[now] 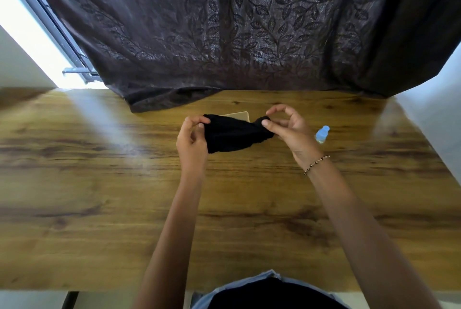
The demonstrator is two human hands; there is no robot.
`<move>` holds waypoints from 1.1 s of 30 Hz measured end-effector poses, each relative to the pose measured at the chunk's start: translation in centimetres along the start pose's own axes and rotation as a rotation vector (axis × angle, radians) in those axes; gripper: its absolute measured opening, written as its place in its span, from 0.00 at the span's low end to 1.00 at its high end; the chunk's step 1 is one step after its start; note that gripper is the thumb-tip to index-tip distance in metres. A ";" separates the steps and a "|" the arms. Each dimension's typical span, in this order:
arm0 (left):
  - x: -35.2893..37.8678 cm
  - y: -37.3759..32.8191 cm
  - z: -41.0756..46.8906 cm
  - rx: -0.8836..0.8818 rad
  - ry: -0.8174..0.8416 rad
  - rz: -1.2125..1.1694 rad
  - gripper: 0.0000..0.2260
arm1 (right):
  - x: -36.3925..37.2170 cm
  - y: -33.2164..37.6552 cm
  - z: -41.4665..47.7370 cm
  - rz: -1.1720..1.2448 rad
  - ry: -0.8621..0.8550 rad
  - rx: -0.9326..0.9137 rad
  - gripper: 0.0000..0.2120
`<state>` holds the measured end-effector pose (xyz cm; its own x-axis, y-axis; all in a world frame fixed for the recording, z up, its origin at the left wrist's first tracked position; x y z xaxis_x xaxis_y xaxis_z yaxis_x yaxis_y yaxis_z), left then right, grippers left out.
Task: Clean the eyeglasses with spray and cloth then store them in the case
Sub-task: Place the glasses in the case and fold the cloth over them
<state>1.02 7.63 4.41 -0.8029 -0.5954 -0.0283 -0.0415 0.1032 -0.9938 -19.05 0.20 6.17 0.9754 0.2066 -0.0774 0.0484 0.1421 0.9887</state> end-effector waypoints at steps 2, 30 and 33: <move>-0.2 0.0 0.0 -0.006 0.036 0.046 0.15 | 0.0 -0.2 0.0 -0.138 0.012 -0.032 0.08; -3.2 -0.1 0.7 -0.015 0.457 -0.027 0.17 | 0.4 -1.1 0.3 0.227 0.146 0.178 0.20; -3.4 -0.5 0.7 -0.015 0.468 -0.057 0.16 | 0.3 -1.7 0.3 0.224 0.150 0.221 0.20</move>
<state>4.14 9.06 4.95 -0.9808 -0.1771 0.0813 -0.0991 0.0942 -0.9906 -18.75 -0.31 4.46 0.9251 0.3517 0.1430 -0.1019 -0.1328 0.9859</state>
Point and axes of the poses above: each hand's wrist, its own z-axis towards the middle knuckle, its own x-axis out of the palm, y = z × x, the point moved 2 cm from there along z, towards the middle knuckle, and after that the axes turned 11 degrees about -x, right-handed, at the moved point
